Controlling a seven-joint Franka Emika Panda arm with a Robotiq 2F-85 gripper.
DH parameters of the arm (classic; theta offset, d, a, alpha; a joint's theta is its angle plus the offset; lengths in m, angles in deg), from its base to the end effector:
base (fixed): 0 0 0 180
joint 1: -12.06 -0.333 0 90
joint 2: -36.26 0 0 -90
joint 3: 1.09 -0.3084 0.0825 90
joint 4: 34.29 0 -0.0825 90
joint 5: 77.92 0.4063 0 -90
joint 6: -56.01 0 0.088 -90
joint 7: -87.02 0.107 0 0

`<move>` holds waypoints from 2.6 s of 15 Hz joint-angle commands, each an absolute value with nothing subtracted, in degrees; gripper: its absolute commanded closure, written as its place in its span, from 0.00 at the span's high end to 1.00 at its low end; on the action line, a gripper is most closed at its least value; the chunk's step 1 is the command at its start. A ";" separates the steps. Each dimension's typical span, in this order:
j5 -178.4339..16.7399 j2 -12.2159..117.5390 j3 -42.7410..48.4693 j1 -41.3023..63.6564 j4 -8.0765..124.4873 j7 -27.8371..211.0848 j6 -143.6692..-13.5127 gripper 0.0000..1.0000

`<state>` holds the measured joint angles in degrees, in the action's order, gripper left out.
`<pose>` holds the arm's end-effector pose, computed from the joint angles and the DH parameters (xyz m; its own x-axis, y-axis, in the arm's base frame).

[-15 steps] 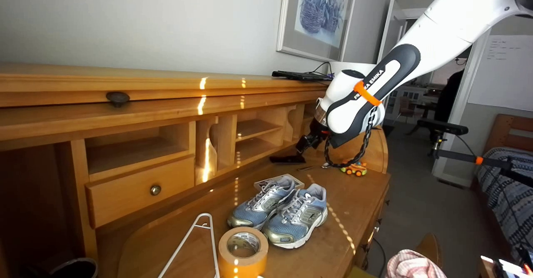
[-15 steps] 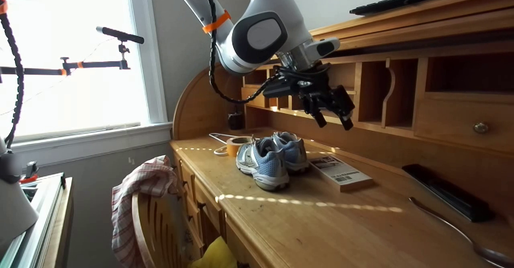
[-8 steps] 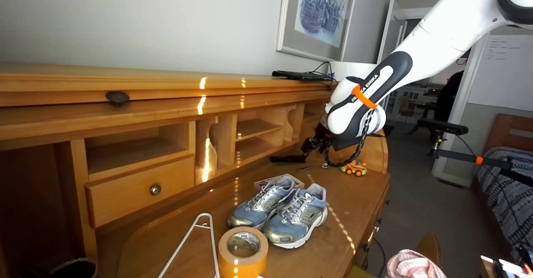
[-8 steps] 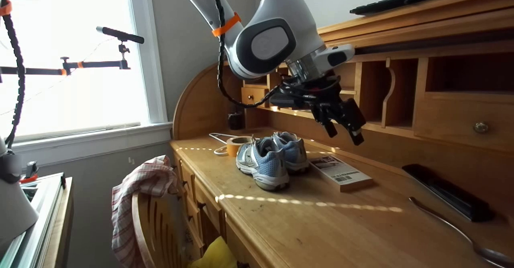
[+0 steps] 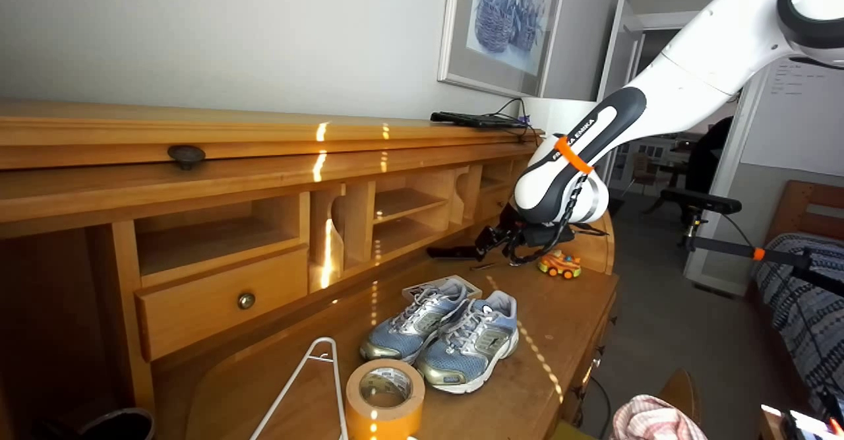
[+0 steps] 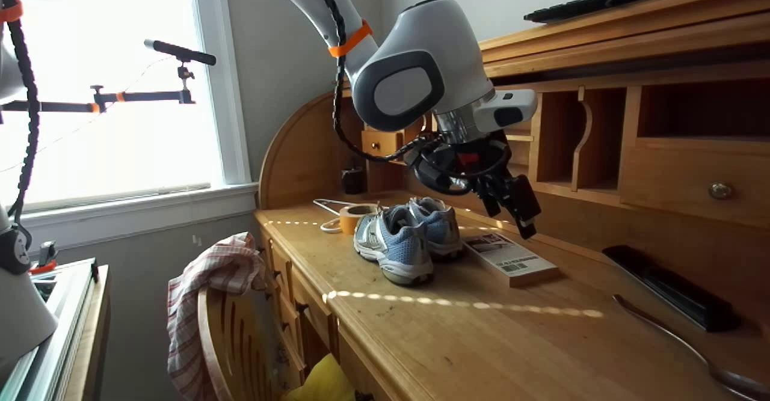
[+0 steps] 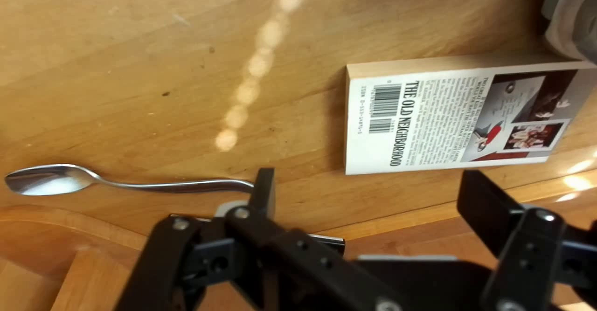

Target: Remove the book from the shelf

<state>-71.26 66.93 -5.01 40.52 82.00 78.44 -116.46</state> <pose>0.5817 -0.2767 0.2021 0.8242 -0.3644 0.4335 -0.3893 -0.9205 -0.0336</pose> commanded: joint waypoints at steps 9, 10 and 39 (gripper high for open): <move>-67.76 73.95 -12.68 49.29 76.11 73.09 -114.46 1.00; -67.80 74.63 -13.26 49.75 75.54 72.78 -114.35 1.00; -68.29 87.74 -18.40 51.05 63.41 72.45 -111.86 0.44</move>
